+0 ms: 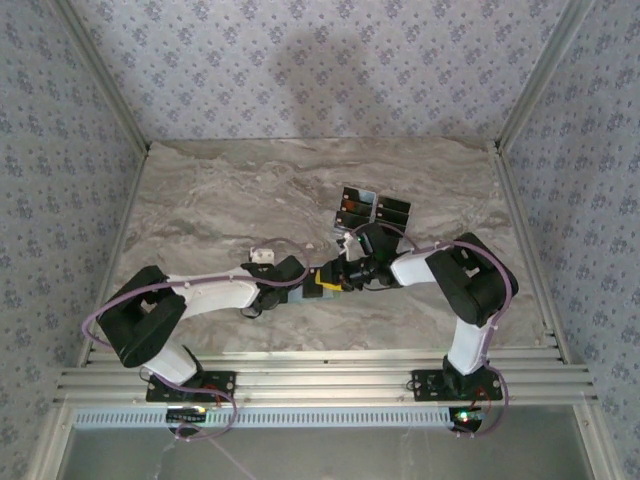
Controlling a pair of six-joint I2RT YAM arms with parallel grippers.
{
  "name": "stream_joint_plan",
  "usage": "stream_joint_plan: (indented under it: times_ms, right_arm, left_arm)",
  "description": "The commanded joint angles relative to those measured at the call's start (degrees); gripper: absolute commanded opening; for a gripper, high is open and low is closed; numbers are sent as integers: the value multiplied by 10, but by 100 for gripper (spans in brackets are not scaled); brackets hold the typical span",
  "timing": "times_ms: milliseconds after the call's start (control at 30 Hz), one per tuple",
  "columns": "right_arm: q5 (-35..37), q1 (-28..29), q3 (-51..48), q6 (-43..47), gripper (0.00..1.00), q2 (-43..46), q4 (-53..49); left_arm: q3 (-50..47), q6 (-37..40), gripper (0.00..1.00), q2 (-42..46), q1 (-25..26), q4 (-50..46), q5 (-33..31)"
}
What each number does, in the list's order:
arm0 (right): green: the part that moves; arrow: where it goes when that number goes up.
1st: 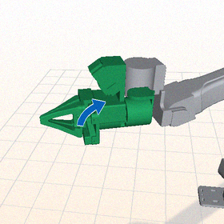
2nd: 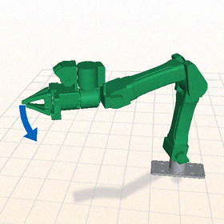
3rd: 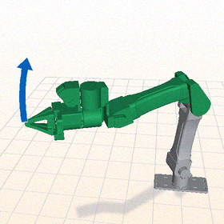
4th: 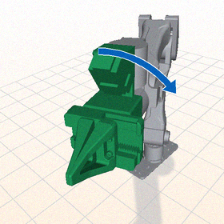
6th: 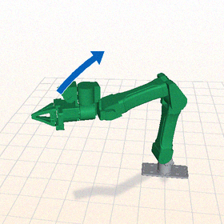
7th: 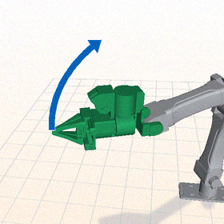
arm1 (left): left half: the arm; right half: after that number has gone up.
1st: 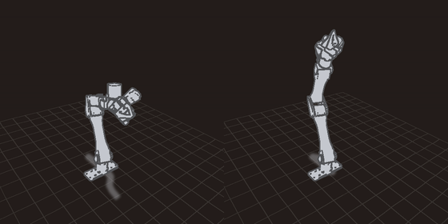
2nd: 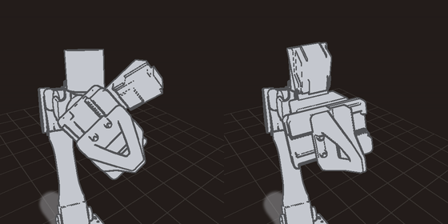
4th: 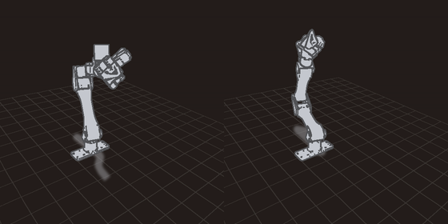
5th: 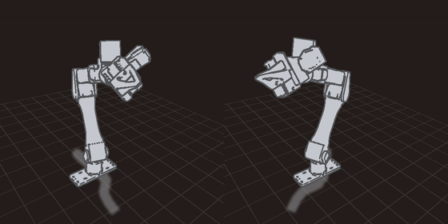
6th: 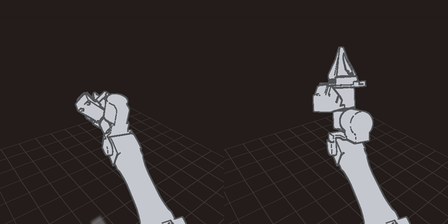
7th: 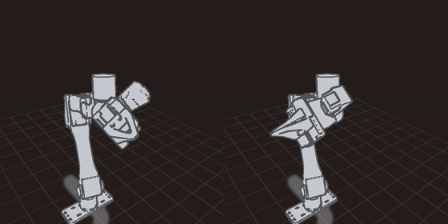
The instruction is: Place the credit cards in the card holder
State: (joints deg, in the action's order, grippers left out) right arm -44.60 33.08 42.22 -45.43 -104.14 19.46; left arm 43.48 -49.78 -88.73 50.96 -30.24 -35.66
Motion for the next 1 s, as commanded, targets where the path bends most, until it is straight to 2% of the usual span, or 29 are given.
stream_joint_plan:
  times_ms: [0, 533, 967]
  right_arm:
    - [39, 2, 3, 18, 29, -17, -72]
    - [33, 9, 26, 27, 9, -31, -81]
    - [29, 19, 41, 27, 7, -35, -84]
  left_arm:
    - [12, -1, 100, -6, -3, -15, -13]
    - [7, -1, 100, -6, -3, -6, -9]
    - [5, -1, 100, -6, -3, -2, -7]
